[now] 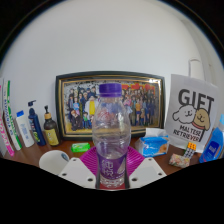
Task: Pour water
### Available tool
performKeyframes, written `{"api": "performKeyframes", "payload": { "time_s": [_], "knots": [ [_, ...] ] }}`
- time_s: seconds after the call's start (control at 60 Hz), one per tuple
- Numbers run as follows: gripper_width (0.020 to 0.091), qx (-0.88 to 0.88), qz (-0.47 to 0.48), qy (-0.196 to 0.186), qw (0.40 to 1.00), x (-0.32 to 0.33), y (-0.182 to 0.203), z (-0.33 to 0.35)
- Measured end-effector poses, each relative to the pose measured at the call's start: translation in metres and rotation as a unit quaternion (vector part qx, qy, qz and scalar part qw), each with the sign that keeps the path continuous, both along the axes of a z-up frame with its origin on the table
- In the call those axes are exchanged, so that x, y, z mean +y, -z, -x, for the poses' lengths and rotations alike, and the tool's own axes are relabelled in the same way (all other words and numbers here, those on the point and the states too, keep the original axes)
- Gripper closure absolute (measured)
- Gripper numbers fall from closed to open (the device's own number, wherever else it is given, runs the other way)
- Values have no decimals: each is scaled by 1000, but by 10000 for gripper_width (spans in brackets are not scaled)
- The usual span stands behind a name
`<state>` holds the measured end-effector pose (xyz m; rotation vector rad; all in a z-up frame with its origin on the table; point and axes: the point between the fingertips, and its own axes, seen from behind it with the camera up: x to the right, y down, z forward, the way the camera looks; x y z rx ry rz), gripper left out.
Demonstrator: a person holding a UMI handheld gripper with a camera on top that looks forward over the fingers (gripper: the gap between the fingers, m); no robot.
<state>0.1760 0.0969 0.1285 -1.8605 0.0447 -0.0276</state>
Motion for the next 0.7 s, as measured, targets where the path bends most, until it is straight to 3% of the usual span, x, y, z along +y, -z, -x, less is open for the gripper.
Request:
{"api": "performKeyframes", "payload": {
  "time_s": [0.15, 0.25, 0.467, 0.583, 0.7],
  "knots": [
    [777, -1, 19, 2, 1000, -2, 45, -4],
    [770, -3, -3, 5, 1000, -4, 41, -3],
    [569, 4, 13, 11, 1000, -6, 44, -4],
    [271, 8, 38, 16, 999, -19, 38, -5],
    [252, -5, 67, 27, 997, -46, 23, -4]
  ]
}}
